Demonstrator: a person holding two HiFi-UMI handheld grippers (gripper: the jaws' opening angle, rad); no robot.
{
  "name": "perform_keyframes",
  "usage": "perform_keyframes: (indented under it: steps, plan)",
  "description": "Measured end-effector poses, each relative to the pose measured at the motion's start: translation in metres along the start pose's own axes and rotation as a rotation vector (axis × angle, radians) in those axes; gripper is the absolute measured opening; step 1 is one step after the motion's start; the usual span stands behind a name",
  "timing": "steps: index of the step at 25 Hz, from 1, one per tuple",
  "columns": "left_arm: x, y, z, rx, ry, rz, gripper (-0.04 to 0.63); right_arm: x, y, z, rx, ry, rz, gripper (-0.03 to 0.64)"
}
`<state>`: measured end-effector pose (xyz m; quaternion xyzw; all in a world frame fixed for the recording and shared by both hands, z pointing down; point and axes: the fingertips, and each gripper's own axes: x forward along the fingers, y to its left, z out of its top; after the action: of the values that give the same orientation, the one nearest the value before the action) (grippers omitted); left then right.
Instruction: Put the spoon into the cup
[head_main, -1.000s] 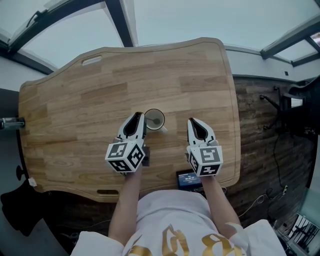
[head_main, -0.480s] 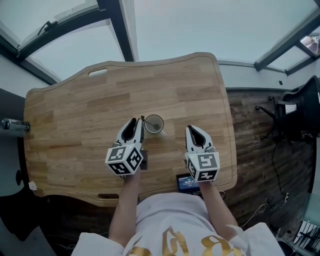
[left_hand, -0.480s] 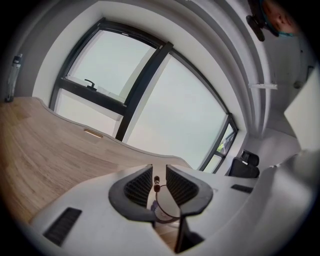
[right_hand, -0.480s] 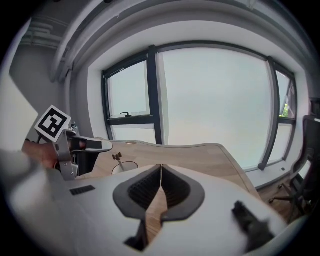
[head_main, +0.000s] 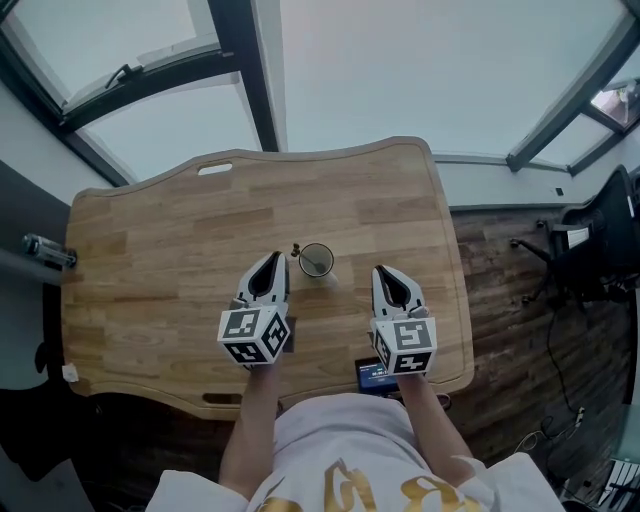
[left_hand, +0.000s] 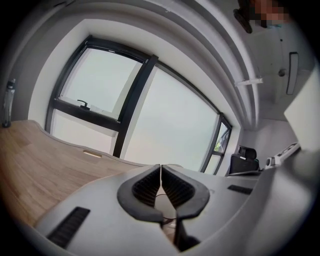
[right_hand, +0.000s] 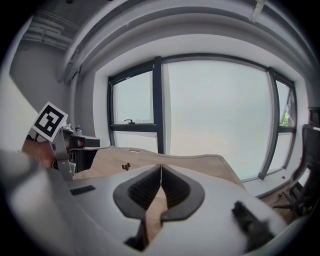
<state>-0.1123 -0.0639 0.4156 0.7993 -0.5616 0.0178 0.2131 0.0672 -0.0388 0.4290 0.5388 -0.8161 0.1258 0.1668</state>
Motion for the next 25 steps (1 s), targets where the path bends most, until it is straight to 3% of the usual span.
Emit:
perform_keyframes:
  steps: [5,13,25]
  plan:
    - [-0.017,0.0,0.003,0.045,0.001,0.021,0.014,-0.009,0.012,0.006,-0.017,-0.031,0.014,0.031]
    - [-0.03,-0.004,0.011,0.019,-0.025,-0.005,0.014,-0.016,0.018,0.018,-0.039,-0.063,0.005,0.031]
    - [-0.028,-0.005,0.007,0.093,0.003,0.01,0.014,-0.013,0.019,0.016,-0.044,-0.058,0.005,0.031]
